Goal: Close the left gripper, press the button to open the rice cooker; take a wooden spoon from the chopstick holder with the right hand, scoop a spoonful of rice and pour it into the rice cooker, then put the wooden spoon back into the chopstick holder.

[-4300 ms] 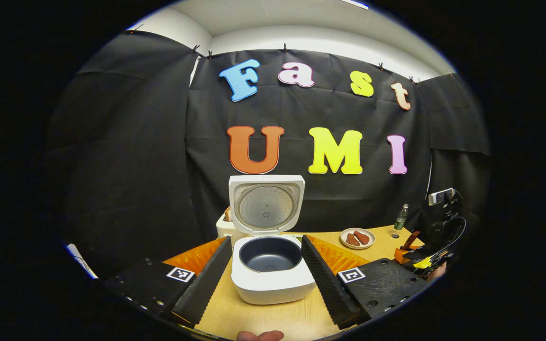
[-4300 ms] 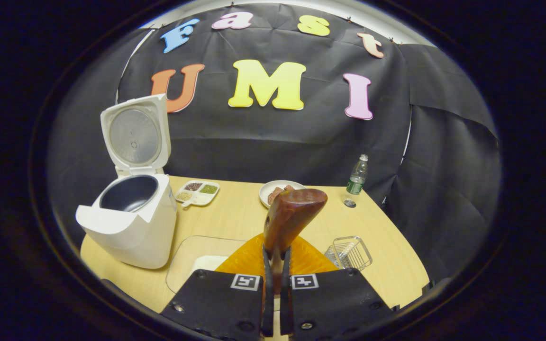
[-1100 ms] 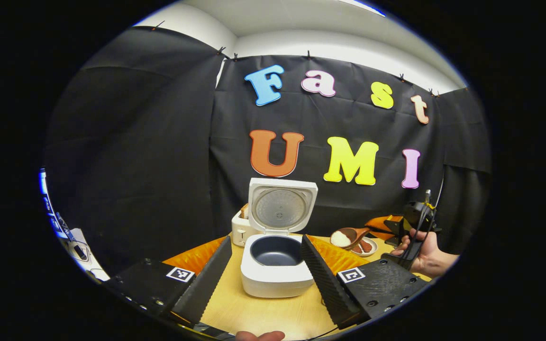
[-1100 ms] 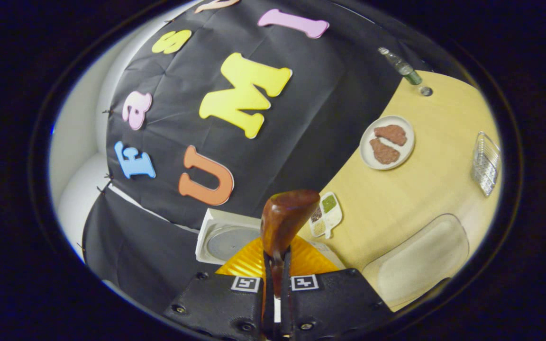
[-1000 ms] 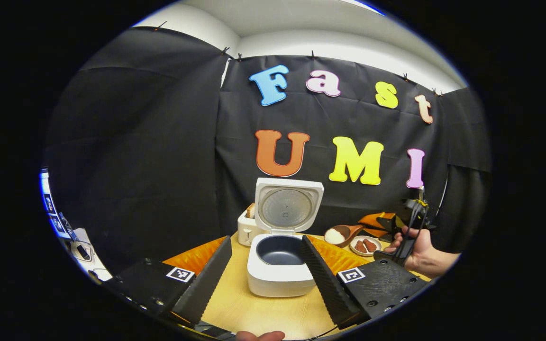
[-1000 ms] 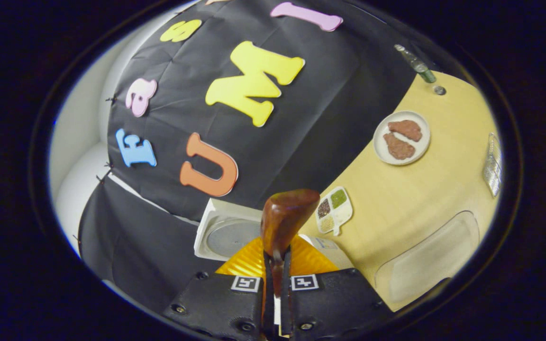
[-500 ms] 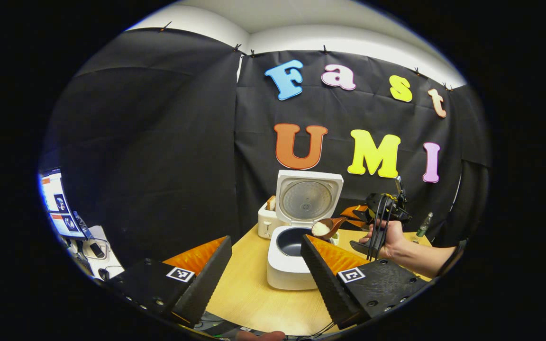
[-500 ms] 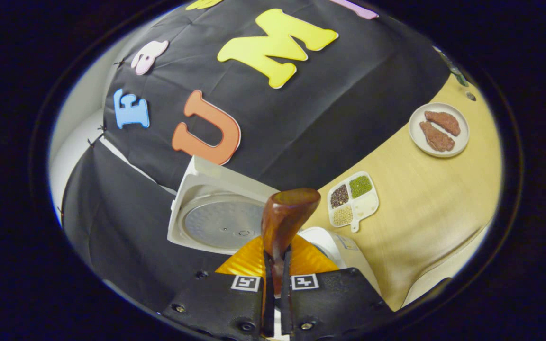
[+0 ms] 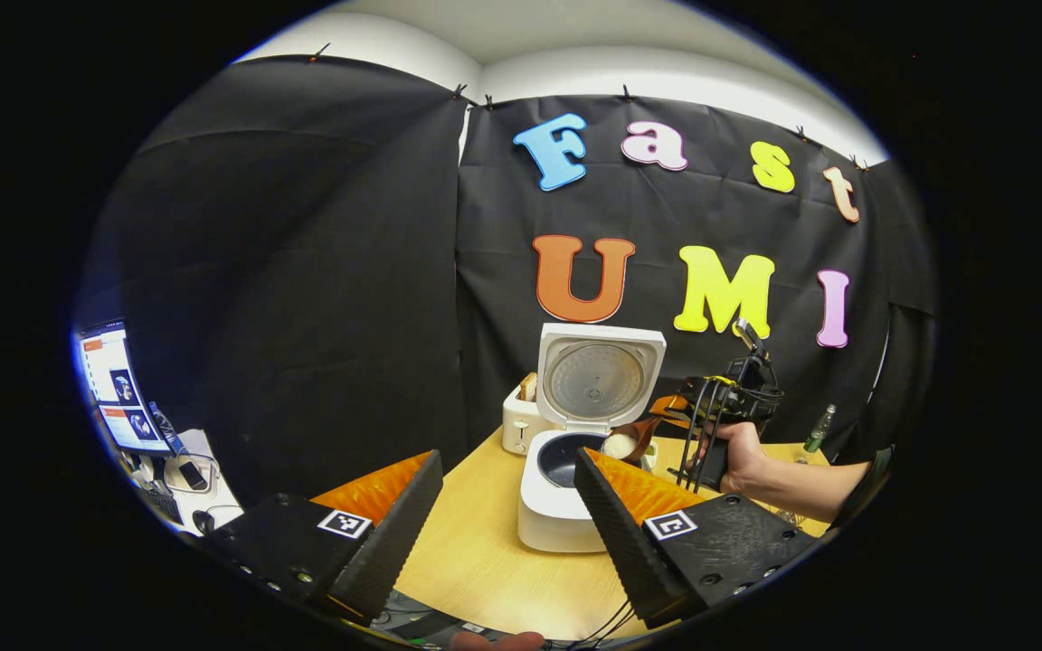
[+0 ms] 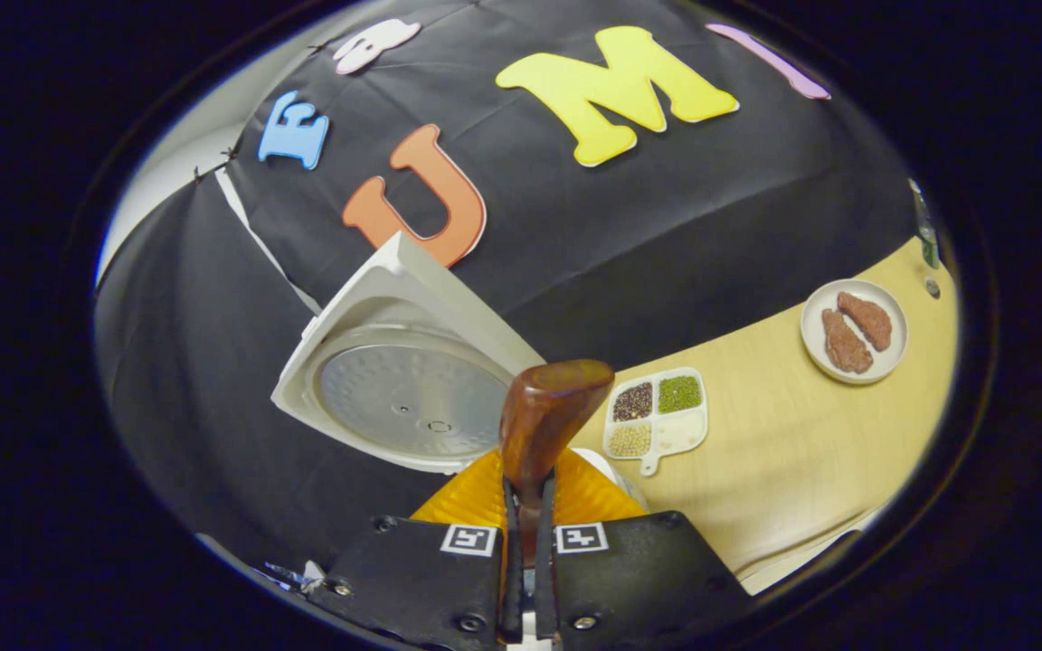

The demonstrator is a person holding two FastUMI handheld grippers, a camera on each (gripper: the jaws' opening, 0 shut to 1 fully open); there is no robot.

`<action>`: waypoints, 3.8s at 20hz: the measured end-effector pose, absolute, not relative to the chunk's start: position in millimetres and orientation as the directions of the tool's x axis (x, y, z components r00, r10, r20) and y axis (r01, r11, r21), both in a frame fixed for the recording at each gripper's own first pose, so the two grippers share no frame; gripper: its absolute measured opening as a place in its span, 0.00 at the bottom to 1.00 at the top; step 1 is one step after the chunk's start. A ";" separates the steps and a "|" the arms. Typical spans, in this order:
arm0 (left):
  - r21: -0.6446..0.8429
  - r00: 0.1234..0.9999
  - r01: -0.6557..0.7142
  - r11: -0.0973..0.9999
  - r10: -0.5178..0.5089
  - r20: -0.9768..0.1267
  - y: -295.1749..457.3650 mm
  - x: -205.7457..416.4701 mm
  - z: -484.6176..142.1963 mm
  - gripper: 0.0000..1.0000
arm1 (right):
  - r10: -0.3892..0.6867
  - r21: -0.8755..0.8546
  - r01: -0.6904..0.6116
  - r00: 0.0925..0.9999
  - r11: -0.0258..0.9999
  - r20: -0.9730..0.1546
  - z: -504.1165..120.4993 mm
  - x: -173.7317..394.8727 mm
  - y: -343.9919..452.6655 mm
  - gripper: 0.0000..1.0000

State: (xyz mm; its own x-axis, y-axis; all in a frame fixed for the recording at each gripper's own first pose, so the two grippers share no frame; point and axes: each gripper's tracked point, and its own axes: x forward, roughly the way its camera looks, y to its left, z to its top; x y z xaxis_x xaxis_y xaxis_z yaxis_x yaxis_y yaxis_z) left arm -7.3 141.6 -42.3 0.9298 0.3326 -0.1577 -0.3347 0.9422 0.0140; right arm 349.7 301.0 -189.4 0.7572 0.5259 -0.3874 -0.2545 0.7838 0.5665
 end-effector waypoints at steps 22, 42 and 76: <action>-0.013 0.927 -0.365 0.931 0.362 -0.100 144.0 -19.1 -30.7 0.94 | 0.549 -0.189 -0.575 0.817 0.796 -0.173 -108.2 295.0 351.1 0.11; -0.057 0.938 -0.346 0.937 0.343 -0.052 144.1 -29.1 -23.8 0.94 | 0.587 -0.130 -0.601 0.799 0.788 -0.130 -76.2 256.0 349.5 0.10; -0.025 0.994 0.046 0.999 -0.048 -0.095 -14.9 53.5 -42.3 0.94 | 0.056 0.373 0.060 0.955 0.926 -0.293 -102.4 163.2 -101.8 0.10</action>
State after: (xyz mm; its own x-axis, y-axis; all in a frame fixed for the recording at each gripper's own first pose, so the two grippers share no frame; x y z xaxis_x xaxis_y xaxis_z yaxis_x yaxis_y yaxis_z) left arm 53.5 -14.9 -42.3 0.9943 -0.0485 -0.0953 0.0463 0.9986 -0.0252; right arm 163.2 -101.8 -102.4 0.9545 0.0558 -0.2928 0.0601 0.9260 0.3727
